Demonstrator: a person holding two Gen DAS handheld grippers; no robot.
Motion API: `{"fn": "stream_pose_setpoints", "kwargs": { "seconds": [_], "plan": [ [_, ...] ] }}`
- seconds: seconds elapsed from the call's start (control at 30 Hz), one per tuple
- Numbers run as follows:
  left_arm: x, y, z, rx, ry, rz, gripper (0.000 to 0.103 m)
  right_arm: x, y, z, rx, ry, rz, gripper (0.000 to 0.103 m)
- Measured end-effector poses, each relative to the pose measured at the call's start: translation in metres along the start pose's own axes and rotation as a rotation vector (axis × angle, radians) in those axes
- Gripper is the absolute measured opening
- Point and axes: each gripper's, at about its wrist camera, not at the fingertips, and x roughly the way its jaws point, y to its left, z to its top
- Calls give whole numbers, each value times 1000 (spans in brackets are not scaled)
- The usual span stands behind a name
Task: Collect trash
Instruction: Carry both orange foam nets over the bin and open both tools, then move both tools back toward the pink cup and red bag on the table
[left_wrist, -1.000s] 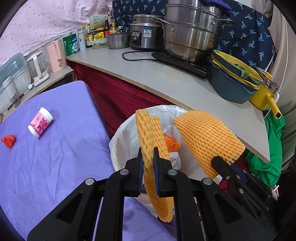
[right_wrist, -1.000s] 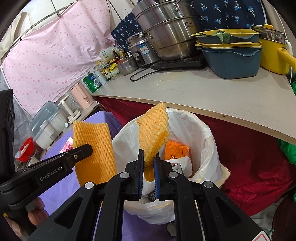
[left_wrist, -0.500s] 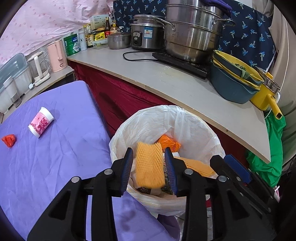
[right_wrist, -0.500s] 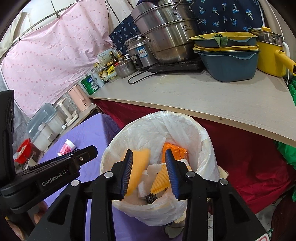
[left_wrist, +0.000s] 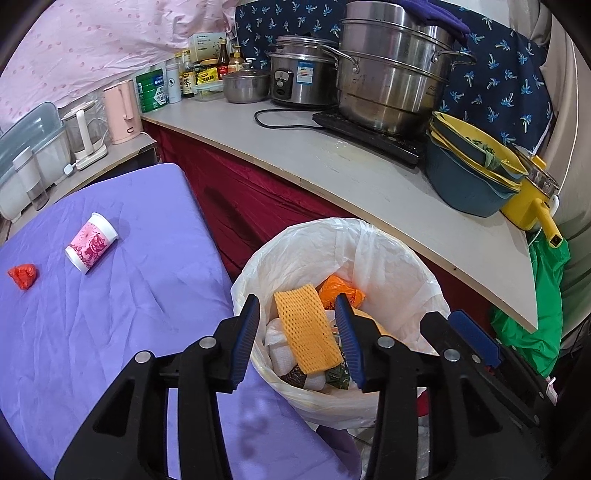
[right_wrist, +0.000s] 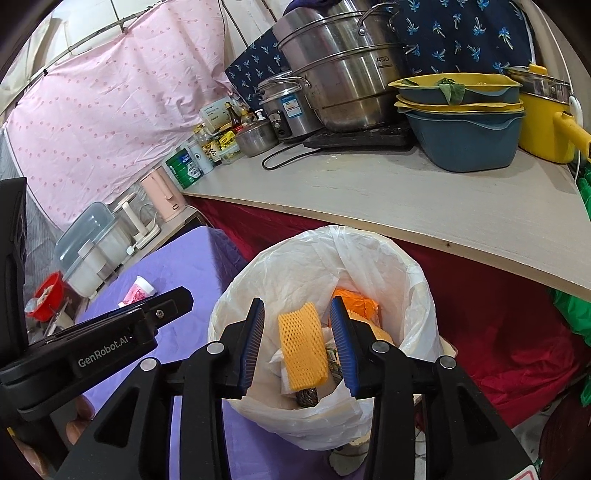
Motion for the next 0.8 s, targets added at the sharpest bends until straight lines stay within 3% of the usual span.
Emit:
{"fn": "stream_pose_setpoints", "kwargs": {
  "seconds": [0.5,0.63,0.8],
  "plan": [
    [-12,54,-4,-94,-5,45,43,7,45,-4,-71,17,31,42],
    [-18,83,-10,-138,-12,83,56,14,67,-7,-100,27,51,48],
    [-25,127,-16,-195,-14,135,63,24,98,-13,-136,43,81,55]
  ]
}}
